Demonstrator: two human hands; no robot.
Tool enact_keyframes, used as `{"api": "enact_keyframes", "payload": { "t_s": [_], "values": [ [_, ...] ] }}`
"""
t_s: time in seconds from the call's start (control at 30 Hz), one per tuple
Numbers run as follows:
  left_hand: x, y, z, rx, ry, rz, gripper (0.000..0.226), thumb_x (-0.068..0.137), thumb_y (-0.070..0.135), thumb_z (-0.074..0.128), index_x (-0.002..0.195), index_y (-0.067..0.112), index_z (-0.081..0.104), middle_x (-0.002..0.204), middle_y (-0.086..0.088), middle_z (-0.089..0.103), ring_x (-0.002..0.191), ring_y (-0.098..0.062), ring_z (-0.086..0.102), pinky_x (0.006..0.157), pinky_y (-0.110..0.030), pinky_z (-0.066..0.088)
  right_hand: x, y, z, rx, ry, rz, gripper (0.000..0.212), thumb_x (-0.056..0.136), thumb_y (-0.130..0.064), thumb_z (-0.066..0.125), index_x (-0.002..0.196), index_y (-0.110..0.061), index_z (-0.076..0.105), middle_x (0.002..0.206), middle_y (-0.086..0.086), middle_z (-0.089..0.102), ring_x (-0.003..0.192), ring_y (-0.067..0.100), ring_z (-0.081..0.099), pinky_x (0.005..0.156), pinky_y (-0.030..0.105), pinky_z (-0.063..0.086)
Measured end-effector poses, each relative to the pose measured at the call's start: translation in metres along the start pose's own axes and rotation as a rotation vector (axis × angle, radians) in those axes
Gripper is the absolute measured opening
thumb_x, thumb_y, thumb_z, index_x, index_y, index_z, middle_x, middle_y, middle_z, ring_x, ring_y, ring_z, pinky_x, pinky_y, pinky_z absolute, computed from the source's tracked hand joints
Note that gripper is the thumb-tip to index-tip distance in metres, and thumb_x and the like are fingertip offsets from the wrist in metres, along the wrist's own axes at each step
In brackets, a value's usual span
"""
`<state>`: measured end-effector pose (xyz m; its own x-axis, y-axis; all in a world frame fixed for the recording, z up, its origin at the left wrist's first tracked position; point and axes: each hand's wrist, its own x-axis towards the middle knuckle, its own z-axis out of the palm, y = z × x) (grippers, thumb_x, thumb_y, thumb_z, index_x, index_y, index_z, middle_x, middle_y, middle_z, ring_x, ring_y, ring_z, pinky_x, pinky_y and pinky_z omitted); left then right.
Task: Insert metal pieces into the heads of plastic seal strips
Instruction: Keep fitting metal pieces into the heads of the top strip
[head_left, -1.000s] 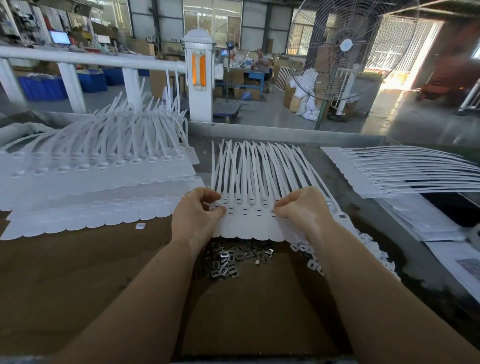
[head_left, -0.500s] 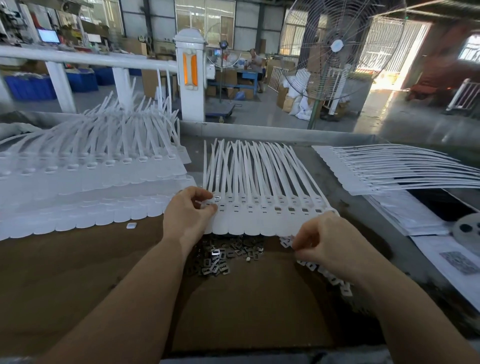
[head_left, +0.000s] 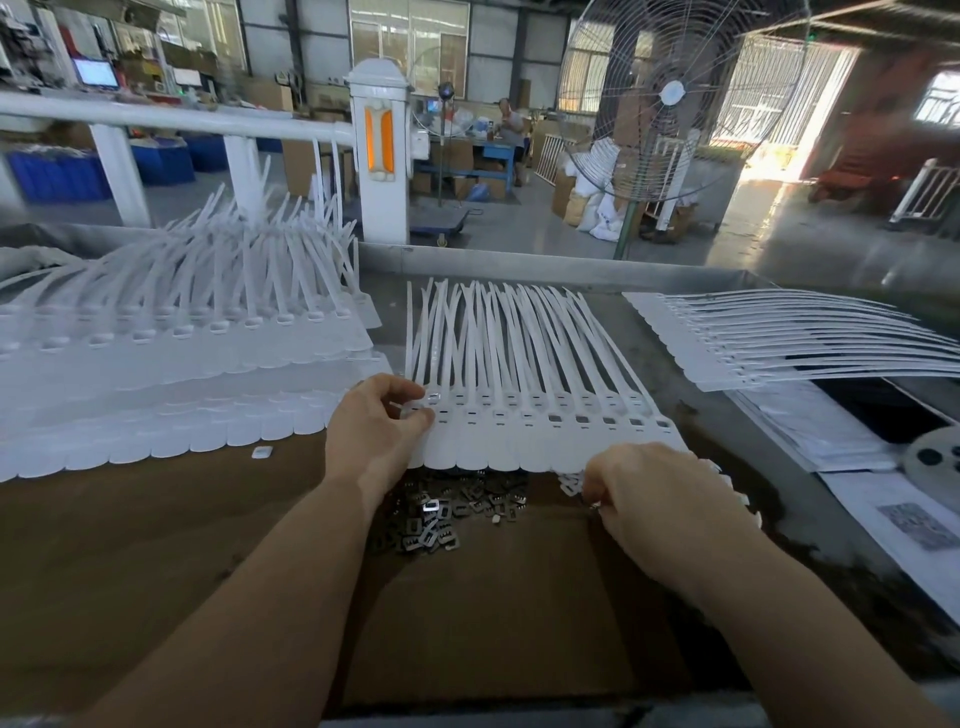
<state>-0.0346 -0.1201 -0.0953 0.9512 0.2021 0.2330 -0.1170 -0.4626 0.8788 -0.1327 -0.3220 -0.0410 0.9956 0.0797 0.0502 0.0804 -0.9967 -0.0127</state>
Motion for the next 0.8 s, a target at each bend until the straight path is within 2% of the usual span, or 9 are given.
{"api": "enact_keyframes", "payload": {
  "t_s": [0.07,0.17,0.2,0.3,0.4,0.5,0.67,0.8],
  "values": [
    [0.000,-0.001,0.000,-0.003,-0.001,-0.002,0.015,0.080,0.021,0.072,0.088,0.029,0.062,0.080,0.009,0.057,0.073,-0.004,0.051,0.069,-0.023,0.038,0.004,0.002,0.000,0.104,0.048,0.007,0.021,0.089,-0.015,0.053,0.103,-0.026,0.063,0.099,-0.005,0.064,0.089,0.013,0.059,0.085,0.027,0.049],
    [0.000,-0.002,-0.001,-0.007,-0.007,-0.001,0.015,0.080,0.021,0.072,0.088,0.028,0.062,0.083,0.007,0.058,0.075,-0.005,0.052,0.070,-0.024,0.039,0.016,0.007,0.001,0.479,0.225,0.051,0.018,0.088,-0.010,0.059,0.098,-0.020,0.070,0.092,-0.007,0.067,0.080,0.003,0.061,0.076,0.013,0.048],
    [0.000,-0.002,-0.001,-0.011,-0.010,0.000,0.015,0.080,0.021,0.072,0.088,0.028,0.062,0.083,0.006,0.058,0.075,-0.005,0.052,0.070,-0.024,0.039,0.021,0.008,0.001,0.585,0.262,0.078,0.016,0.086,-0.008,0.060,0.094,-0.018,0.071,0.088,-0.007,0.068,0.076,0.002,0.063,0.073,0.012,0.049],
    [-0.001,-0.002,-0.001,-0.015,-0.015,0.003,0.015,0.080,0.021,0.072,0.089,0.027,0.062,0.083,0.006,0.059,0.075,-0.005,0.052,0.068,-0.023,0.039,0.038,0.011,0.005,0.759,0.314,0.136,0.017,0.083,-0.003,0.060,0.084,-0.017,0.069,0.078,-0.005,0.067,0.070,0.004,0.065,0.073,0.023,0.055],
    [-0.001,-0.002,-0.001,-0.017,-0.017,0.002,0.015,0.081,0.020,0.072,0.089,0.028,0.062,0.084,0.007,0.059,0.076,-0.003,0.052,0.063,-0.016,0.038,0.055,0.008,0.011,0.768,0.334,0.152,0.015,0.083,-0.003,0.061,0.087,-0.015,0.069,0.082,-0.002,0.069,0.076,0.007,0.064,0.076,0.019,0.051],
    [0.000,-0.002,-0.001,-0.010,-0.015,0.000,0.015,0.081,0.021,0.071,0.090,0.029,0.062,0.085,0.007,0.060,0.077,-0.003,0.052,0.064,-0.016,0.038,0.068,0.005,0.014,0.717,0.349,0.177,0.014,0.082,-0.004,0.062,0.088,-0.016,0.069,0.084,-0.003,0.068,0.078,0.006,0.062,0.073,0.015,0.045],
    [0.000,-0.001,-0.001,0.003,-0.015,0.003,0.015,0.081,0.021,0.071,0.090,0.029,0.062,0.084,0.009,0.058,0.076,-0.003,0.052,0.062,-0.013,0.037,0.078,0.003,0.011,0.629,0.295,0.217,0.022,0.079,-0.001,0.061,0.077,-0.022,0.065,0.084,-0.003,0.065,0.080,0.011,0.062,0.074,0.024,0.049],
    [-0.002,0.000,-0.001,-0.009,-0.013,-0.009,0.015,0.081,0.021,0.071,0.089,0.030,0.062,0.081,0.011,0.056,0.074,-0.002,0.052,0.061,-0.014,0.036,0.080,0.006,0.004,0.636,0.242,0.247,0.030,0.076,0.005,0.057,0.066,-0.023,0.064,0.078,-0.002,0.064,0.075,0.015,0.062,0.068,0.027,0.051]
  ]
}}
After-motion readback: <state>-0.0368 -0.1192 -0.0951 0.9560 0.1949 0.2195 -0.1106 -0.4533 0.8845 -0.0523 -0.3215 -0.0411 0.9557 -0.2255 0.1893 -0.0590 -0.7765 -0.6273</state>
